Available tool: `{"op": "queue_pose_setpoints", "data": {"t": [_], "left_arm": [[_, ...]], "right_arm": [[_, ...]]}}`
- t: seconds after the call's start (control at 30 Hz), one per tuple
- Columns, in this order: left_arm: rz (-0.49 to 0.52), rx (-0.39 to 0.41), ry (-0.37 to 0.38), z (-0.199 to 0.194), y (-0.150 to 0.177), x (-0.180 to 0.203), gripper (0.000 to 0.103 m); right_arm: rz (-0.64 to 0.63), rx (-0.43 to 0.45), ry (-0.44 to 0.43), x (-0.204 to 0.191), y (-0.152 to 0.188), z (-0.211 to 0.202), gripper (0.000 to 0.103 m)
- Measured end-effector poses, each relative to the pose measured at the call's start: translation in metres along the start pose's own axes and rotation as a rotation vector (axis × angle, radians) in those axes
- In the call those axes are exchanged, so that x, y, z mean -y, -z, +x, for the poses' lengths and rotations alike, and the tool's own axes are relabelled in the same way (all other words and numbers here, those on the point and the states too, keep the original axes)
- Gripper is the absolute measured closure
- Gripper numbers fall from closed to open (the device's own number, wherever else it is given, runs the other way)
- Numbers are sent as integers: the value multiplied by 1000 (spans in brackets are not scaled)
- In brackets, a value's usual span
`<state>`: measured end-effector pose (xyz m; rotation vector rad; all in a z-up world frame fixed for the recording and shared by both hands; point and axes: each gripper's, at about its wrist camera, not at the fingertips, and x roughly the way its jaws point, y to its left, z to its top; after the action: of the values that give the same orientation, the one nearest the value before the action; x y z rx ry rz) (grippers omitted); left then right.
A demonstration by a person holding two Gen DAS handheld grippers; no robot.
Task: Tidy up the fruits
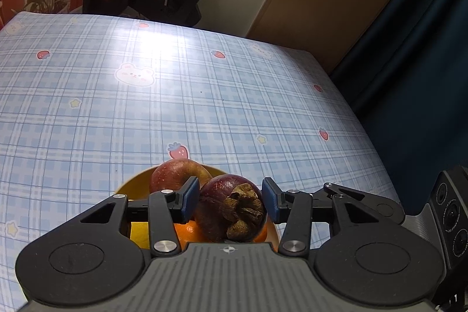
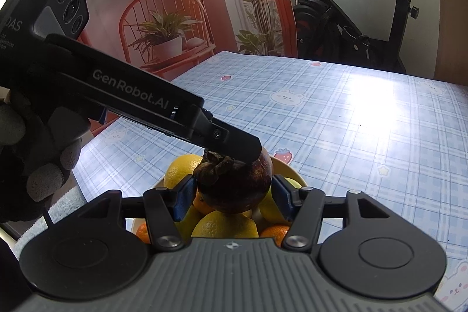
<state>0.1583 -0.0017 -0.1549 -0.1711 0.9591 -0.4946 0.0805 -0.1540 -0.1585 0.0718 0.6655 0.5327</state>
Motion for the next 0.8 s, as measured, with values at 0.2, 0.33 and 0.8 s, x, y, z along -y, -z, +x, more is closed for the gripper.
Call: {"op": "queue_pose_setpoints", "data": {"t": [0.2,0.33,0.8], "left_arm": [[-9,11,-5,-1,-2,-2,53],[-5,21,-7,-2,-4,-2,49],[1,47,-19,-5,-4,2,48]], "right_arm": [[5,6,6,0,2,-1,40],[13,8,10,2,4,-1,38],[31,13,17,5,5,-2,36]]}}
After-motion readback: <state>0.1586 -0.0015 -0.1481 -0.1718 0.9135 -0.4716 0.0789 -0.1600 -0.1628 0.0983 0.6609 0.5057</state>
